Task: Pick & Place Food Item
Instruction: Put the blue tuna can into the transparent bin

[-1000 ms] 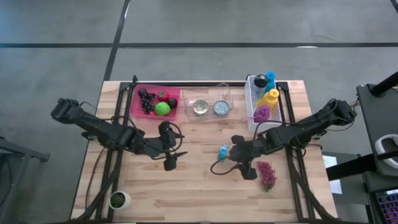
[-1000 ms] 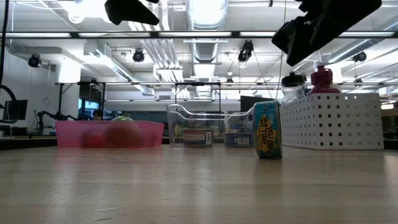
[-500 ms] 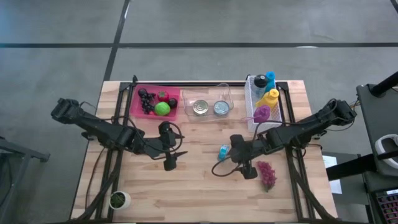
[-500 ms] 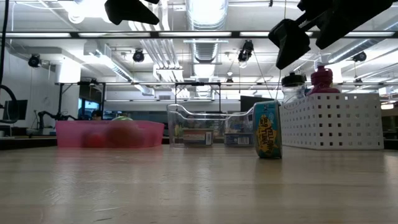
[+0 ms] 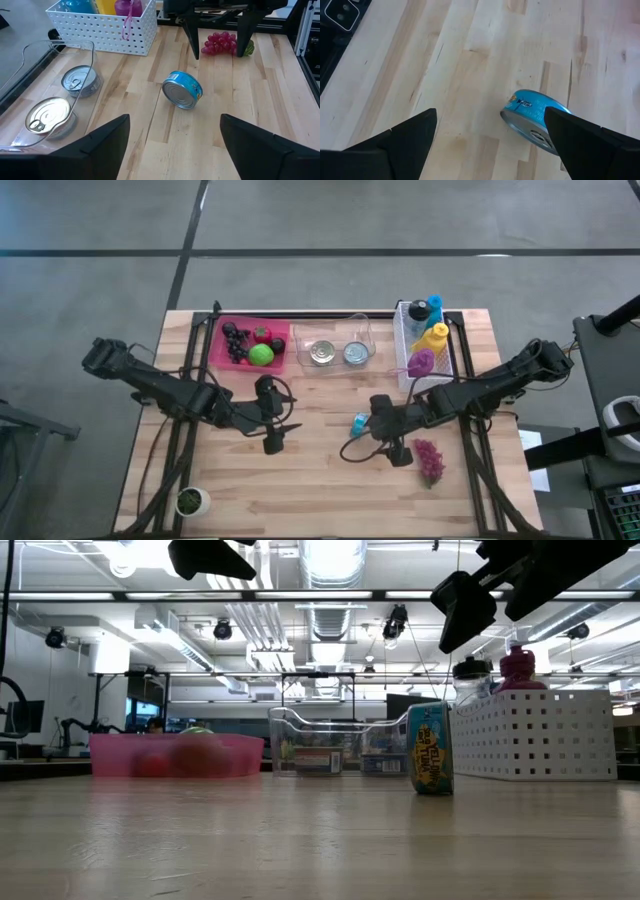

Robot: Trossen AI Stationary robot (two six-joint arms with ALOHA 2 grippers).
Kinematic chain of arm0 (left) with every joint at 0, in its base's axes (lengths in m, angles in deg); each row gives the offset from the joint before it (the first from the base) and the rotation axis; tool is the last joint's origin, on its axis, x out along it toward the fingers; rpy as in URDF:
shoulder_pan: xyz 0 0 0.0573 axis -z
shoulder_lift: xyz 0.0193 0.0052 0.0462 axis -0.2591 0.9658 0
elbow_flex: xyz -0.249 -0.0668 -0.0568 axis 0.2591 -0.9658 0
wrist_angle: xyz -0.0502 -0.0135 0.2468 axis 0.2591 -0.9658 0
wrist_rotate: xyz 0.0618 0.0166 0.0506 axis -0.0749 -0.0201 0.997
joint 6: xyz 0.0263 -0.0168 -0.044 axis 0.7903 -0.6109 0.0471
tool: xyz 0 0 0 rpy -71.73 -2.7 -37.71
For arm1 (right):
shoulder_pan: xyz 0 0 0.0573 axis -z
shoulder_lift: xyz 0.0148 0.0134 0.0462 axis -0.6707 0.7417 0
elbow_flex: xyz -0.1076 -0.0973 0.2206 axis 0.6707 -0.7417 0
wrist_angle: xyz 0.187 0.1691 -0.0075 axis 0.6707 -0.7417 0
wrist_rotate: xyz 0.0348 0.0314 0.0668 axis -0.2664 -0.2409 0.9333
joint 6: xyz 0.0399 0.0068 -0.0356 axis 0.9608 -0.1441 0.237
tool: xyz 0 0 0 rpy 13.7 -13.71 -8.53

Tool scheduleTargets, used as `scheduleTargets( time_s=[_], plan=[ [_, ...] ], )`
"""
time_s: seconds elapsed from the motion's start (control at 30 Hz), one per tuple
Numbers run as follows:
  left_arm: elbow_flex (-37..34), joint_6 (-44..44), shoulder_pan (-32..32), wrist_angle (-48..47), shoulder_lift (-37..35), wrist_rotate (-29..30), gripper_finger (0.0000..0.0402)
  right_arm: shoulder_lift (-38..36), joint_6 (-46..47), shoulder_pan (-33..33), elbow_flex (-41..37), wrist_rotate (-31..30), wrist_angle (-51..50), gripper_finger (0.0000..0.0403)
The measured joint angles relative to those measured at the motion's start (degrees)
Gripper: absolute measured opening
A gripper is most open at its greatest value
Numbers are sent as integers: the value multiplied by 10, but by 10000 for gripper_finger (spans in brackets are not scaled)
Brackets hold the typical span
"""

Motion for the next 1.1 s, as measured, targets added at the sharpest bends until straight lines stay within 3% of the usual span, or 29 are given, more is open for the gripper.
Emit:
scheduleTargets(
  time_s=[0.4,0.57,1.1],
  plan=[
    [0,1,0,0,0,0,326,0,-3,0,0,0,4,368],
    [0,1,0,0,0,0,322,1,-84,1,-2,-11,34,368],
    [0,1,0,0,0,0,300,70,-193,42,-2,-28,54,368]
  ],
)
